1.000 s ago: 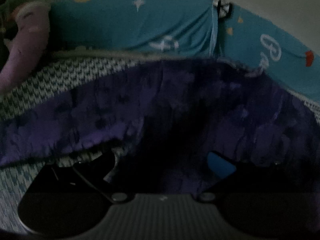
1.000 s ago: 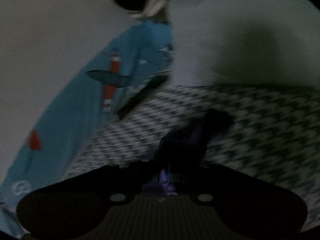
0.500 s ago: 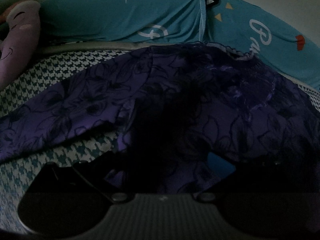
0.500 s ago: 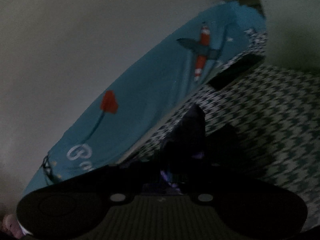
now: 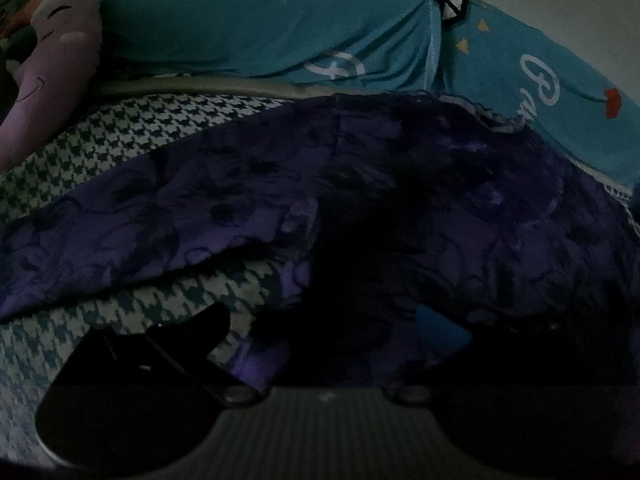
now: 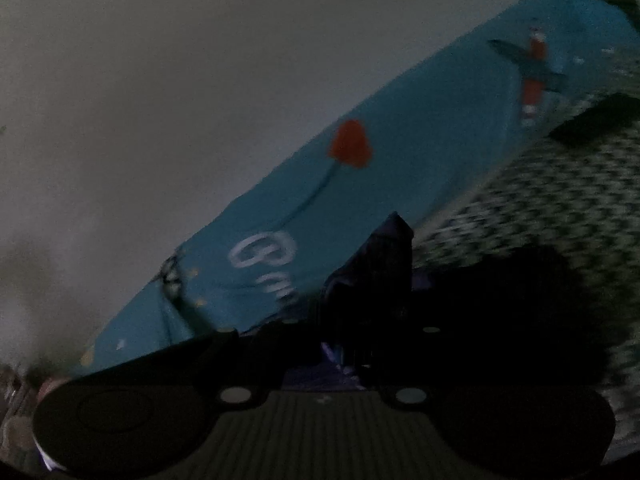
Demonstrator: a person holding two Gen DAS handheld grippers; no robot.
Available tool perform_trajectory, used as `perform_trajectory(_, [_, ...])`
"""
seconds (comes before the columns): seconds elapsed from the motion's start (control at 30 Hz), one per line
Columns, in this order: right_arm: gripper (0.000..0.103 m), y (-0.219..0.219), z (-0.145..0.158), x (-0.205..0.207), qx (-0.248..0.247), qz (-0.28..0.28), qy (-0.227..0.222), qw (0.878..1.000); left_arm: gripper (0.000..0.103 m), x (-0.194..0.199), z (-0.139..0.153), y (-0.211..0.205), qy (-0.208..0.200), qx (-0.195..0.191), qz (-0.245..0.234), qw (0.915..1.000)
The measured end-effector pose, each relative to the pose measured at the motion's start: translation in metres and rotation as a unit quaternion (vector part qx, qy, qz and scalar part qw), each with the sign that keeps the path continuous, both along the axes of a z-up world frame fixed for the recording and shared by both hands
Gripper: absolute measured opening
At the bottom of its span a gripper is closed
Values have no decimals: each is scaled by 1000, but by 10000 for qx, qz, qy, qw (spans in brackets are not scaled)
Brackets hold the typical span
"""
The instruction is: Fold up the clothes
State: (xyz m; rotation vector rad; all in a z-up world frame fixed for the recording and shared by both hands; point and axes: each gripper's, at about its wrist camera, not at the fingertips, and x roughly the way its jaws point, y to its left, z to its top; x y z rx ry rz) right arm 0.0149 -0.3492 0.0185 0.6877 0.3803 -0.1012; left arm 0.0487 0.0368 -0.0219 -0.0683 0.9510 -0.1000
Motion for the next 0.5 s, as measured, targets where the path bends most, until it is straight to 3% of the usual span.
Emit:
perform_trajectory(0.23, [9, 77, 4, 18, -129, 1338, -306, 9905, 103, -4, 7, 12, -237, 149, 158, 9995])
perform_trajectory(0.3, [13, 104, 0, 22, -287, 1909, -235, 9809, 103, -4, 8, 17, -303, 187, 232, 9991])
perform_trajectory(0.4, [30, 134, -8, 23, -763, 2487, -11, 9656, 103, -4, 10, 24, -349, 208, 348, 9986])
perform_trajectory(0.5, [31, 140, -12, 20, -873, 2649, 87, 9603, 103, -4, 11, 29, -363, 199, 433, 9982])
